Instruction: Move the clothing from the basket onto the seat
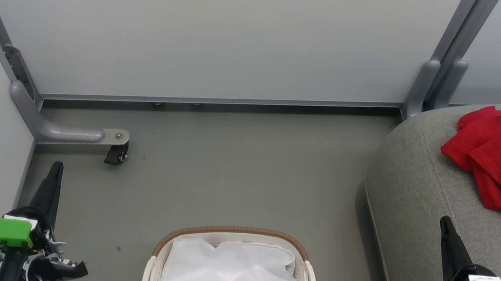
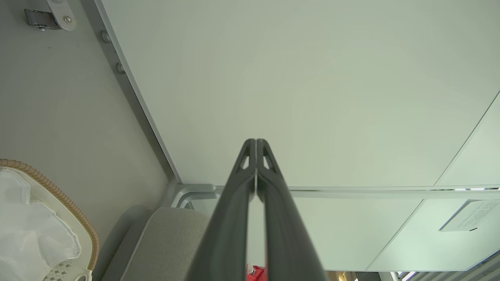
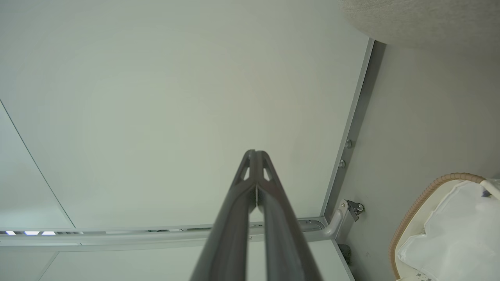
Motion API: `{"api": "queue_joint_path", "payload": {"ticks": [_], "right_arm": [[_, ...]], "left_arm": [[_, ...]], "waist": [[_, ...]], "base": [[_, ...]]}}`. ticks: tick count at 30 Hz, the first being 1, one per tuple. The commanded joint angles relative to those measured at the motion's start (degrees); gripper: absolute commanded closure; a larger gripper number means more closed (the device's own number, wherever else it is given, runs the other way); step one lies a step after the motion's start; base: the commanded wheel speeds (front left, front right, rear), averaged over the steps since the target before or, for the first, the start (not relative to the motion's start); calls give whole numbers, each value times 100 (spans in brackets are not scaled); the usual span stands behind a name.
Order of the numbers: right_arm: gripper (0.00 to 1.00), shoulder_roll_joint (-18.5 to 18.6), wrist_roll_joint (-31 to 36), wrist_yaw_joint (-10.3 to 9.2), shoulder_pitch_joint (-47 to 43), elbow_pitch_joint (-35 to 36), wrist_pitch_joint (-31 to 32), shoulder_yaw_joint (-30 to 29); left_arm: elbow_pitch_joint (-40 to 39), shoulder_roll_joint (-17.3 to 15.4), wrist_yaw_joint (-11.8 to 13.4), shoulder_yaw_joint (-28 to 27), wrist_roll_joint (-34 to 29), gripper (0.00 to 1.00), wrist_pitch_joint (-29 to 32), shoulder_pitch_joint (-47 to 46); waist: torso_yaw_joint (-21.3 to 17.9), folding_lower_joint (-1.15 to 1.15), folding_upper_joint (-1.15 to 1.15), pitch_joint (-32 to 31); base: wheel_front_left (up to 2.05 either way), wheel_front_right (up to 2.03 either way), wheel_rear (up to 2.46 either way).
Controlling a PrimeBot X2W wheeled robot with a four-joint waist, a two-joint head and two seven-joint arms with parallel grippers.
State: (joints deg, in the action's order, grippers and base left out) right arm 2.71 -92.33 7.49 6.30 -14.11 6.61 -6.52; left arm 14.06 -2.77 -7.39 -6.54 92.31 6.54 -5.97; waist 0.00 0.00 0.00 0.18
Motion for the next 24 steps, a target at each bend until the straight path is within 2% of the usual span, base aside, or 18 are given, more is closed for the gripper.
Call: {"api": "queue_joint_path", "payload": {"ticks": [1, 24], "right_arm": [[100, 32, -18, 0, -18, 25, 8, -9], [100, 32, -18, 0, -18, 25, 8, -9]], "left_arm": [[-9, -19, -25, -15, 20, 100, 18, -50], [-10, -19, -25, -15, 20, 100, 18, -50]], "waist": [[0, 0, 0, 0], [0, 0, 0, 0]], "base": [[0, 0, 0], [0, 0, 0]]}}
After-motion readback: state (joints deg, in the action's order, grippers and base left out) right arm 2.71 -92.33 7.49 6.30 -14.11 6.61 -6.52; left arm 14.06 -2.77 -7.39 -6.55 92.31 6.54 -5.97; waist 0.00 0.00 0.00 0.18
